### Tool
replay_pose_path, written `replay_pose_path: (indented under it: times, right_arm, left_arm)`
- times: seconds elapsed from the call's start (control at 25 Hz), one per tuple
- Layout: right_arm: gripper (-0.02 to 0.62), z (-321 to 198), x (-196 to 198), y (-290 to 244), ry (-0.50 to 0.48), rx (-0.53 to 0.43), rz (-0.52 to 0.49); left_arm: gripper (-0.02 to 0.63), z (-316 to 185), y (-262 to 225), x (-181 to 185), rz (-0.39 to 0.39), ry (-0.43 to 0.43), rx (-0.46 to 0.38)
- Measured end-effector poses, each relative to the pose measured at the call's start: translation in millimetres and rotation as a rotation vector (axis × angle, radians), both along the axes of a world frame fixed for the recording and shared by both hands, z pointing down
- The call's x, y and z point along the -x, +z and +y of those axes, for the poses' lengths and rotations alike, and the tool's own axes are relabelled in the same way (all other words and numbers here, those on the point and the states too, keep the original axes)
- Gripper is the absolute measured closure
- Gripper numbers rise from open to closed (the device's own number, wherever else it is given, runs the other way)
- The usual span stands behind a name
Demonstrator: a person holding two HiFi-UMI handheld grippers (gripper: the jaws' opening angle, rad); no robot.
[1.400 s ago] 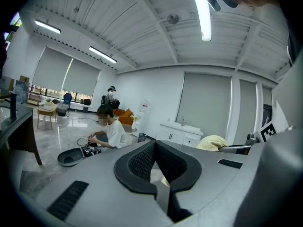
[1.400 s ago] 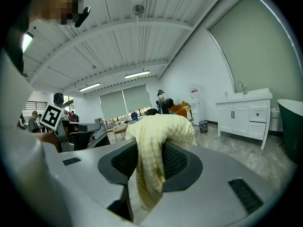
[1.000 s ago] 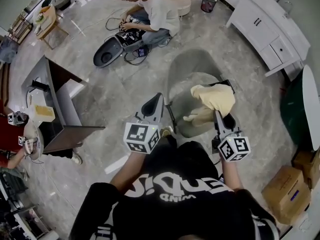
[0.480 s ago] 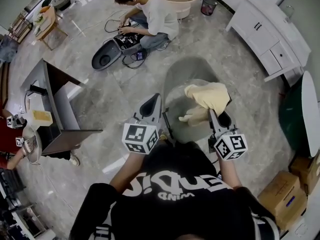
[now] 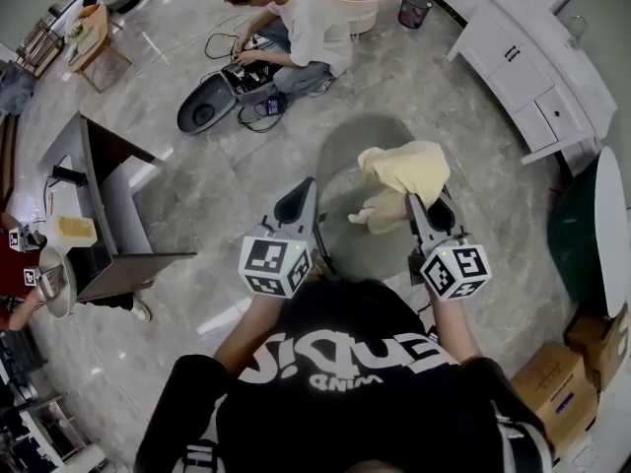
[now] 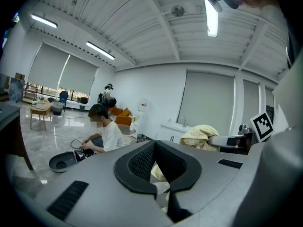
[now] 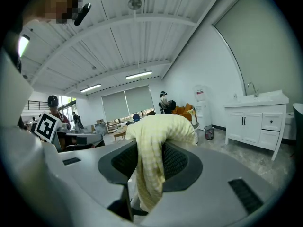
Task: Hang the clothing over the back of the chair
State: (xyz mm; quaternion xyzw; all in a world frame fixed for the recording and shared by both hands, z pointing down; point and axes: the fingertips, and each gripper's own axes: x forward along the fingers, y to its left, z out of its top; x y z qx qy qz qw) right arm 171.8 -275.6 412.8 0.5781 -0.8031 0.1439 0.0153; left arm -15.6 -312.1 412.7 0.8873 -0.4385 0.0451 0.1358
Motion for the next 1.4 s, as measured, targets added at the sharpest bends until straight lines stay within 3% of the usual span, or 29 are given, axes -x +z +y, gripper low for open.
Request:
replay_pose_path:
  times: [0.68,1.4]
  right_arm:
    - [0.468,-101,8,-61,-0.062,-0.089,0.011]
    - [0.468,-177,15,-46,-0.072,-0.063,0.024]
  left_arm:
    - [0.591,-32,6,-10,0.011,-0.014,0.009]
    - [0.591,-48,13,5,0.001,-0.062,0.035]
